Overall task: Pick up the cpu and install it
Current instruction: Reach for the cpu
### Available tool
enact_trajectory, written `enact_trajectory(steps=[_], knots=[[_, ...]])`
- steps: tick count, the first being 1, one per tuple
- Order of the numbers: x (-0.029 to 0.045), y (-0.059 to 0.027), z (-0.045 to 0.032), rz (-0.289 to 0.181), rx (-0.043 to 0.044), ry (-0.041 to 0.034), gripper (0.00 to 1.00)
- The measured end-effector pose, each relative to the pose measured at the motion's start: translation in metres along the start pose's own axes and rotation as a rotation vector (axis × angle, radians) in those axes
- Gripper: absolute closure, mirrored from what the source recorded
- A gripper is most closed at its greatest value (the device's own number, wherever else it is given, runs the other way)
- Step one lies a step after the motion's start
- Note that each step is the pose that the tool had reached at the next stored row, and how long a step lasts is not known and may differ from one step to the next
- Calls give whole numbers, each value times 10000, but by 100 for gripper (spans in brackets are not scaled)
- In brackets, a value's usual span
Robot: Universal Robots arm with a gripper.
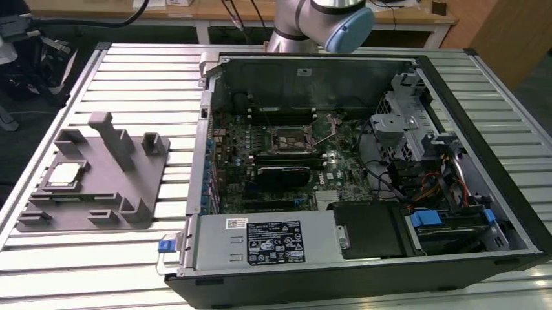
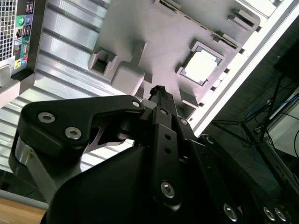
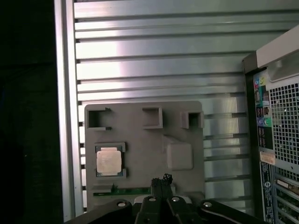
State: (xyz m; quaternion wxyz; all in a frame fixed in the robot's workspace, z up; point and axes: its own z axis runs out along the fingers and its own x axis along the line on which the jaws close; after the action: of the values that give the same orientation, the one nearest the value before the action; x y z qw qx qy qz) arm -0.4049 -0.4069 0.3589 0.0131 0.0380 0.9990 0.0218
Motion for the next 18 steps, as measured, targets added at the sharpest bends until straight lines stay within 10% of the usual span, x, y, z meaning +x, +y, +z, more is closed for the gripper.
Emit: enact_trajectory(steps=[18], knots=[[146,-63,170,1,0,1,89]])
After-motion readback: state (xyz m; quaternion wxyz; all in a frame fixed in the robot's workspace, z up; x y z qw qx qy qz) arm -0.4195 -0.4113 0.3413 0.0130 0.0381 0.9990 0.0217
